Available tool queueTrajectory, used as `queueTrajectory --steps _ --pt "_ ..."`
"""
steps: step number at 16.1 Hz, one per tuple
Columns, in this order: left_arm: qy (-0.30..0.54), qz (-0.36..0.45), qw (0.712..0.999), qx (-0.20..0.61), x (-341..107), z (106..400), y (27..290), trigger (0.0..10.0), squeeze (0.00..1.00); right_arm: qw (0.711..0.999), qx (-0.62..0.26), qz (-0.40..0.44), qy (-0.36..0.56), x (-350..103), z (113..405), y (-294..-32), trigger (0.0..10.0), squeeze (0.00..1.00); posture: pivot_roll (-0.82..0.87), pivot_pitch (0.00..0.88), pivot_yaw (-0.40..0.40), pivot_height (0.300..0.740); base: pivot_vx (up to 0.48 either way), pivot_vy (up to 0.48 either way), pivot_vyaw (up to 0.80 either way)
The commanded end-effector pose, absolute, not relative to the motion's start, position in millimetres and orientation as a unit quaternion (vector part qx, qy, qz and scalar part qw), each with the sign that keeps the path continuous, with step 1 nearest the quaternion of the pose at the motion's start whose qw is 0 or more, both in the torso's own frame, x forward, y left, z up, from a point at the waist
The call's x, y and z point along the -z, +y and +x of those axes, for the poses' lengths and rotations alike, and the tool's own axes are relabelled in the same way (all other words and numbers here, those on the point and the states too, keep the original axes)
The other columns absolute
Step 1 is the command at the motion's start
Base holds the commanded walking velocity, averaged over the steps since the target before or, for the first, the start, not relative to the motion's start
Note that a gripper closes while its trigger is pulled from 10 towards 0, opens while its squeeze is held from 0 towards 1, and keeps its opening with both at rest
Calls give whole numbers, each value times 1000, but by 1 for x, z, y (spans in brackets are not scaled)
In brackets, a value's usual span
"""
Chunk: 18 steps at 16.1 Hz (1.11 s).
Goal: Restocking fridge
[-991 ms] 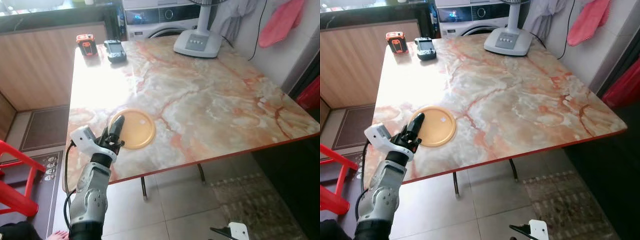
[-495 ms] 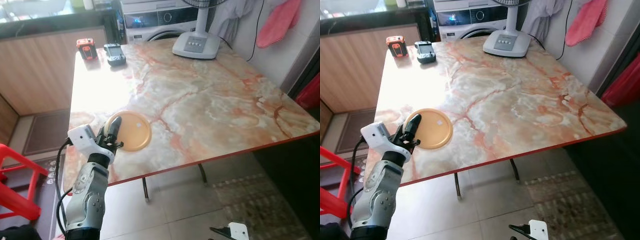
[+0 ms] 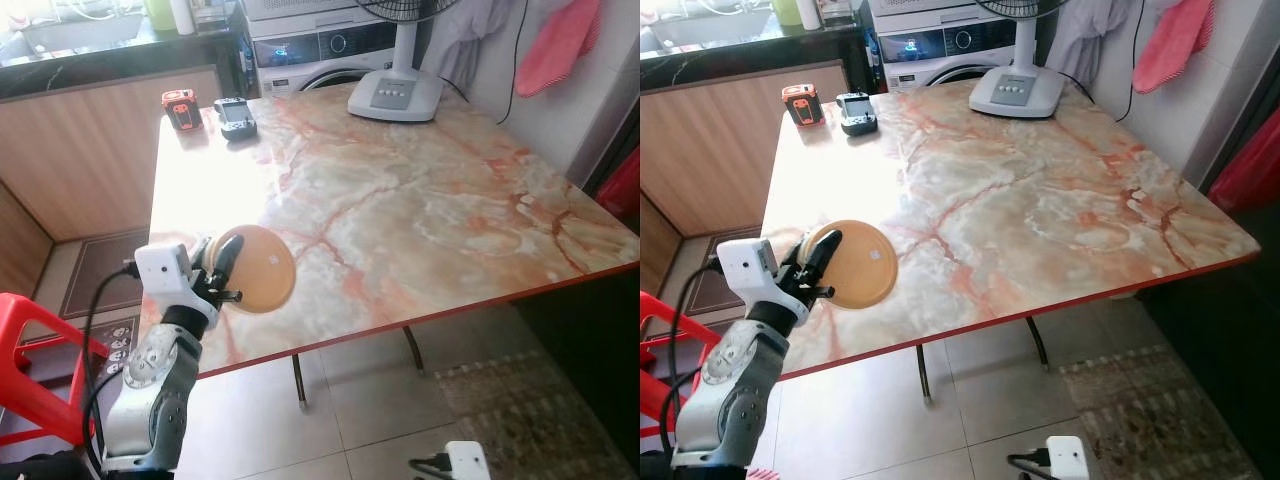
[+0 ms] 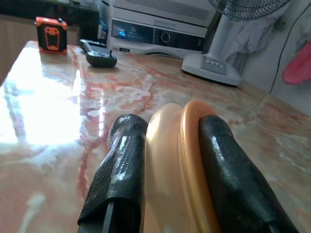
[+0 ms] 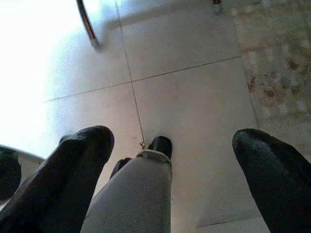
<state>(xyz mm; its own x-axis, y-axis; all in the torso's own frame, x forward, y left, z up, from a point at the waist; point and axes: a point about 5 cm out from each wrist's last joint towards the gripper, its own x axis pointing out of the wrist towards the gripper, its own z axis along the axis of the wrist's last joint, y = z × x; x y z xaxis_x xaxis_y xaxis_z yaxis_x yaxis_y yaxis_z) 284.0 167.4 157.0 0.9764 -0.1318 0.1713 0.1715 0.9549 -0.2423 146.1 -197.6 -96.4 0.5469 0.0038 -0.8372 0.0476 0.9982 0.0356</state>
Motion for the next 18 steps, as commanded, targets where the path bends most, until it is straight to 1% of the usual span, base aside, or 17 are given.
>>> queueTrajectory --steps 1,2,3,14,18 --pt "-94 -118 985 80 -166 287 164 10000 0 878 27 42 477 98 144 -195 10000 0 150 21 62 740 0 0 0" --pt "-99 -129 984 78 -167 287 161 10000 0 878 40 55 474 98 143 -195 10000 0 142 22 66 740 0 262 0" --pt "-98 -137 983 73 -167 287 158 10000 0 878 69 86 467 99 141 -195 10000 0 147 24 65 740 0 262 0" --pt "-96 -156 982 46 -163 289 157 10000 0 868 126 131 462 100 137 -198 10000 0 135 36 58 740 0 262 0" --pt "-93 -159 982 43 -160 288 158 10000 0 867 131 141 460 100 137 -199 10000 0 135 36 53 740 0 254 -788"
